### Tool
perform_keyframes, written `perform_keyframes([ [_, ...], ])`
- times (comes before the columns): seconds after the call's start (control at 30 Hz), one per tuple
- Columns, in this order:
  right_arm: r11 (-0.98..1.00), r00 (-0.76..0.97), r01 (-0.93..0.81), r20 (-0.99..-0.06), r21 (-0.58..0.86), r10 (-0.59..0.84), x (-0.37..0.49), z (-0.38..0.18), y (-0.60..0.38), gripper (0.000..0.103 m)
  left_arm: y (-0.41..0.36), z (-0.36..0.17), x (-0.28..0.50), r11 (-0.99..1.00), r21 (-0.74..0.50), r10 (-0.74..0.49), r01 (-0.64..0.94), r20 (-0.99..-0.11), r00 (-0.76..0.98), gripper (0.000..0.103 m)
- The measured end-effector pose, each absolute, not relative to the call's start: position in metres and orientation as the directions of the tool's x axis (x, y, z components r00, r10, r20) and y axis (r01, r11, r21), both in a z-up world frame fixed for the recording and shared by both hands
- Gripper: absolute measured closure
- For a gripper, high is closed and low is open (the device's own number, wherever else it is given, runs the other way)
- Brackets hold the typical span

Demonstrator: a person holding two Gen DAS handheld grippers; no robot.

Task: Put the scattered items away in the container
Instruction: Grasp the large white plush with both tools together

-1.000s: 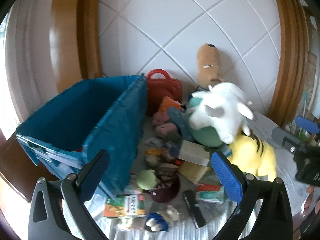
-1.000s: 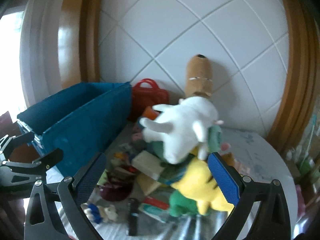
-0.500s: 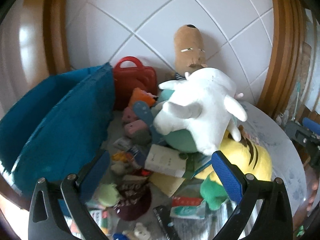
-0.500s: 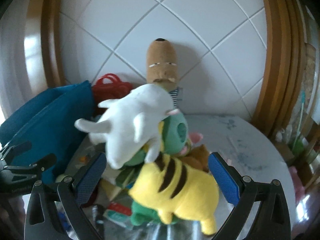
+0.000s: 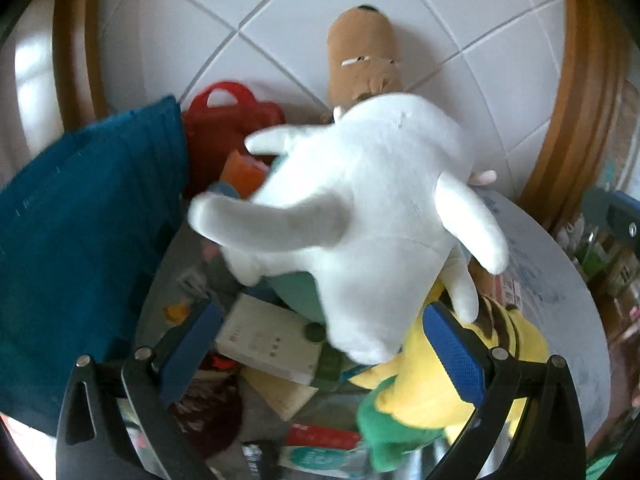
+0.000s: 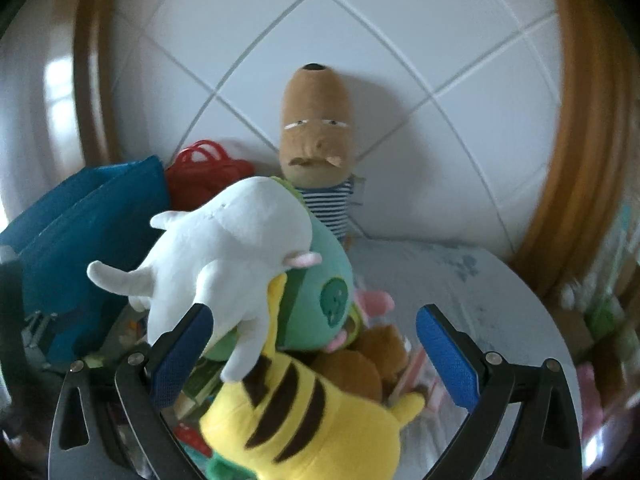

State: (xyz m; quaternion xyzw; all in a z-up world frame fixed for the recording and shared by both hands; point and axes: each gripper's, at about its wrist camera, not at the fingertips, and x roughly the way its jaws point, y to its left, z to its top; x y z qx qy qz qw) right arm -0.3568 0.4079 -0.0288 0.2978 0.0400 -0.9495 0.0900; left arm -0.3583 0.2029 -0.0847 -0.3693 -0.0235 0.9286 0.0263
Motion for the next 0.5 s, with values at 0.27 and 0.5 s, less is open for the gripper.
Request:
perform_keyframes([
  [0.27, -0.936, -0.756, 0.352, -0.590, 0.000, -0.284, -0.414, -0.037, 0.414, 0.000, 0.220, -0.119, -0.387, -0.995, -0.037, -0.037, 0.096, -0.741, -0.670, 0.000],
  [0.5, -0.910, -0.719, 0.404, -0.585, 0.089, -0.376, -0.451, -0.036, 0.385, 0.000, 0.188, -0.114, -0.396, -0.993, 0.064, -0.112, 0.095, -0.721, -0.684, 0.000],
])
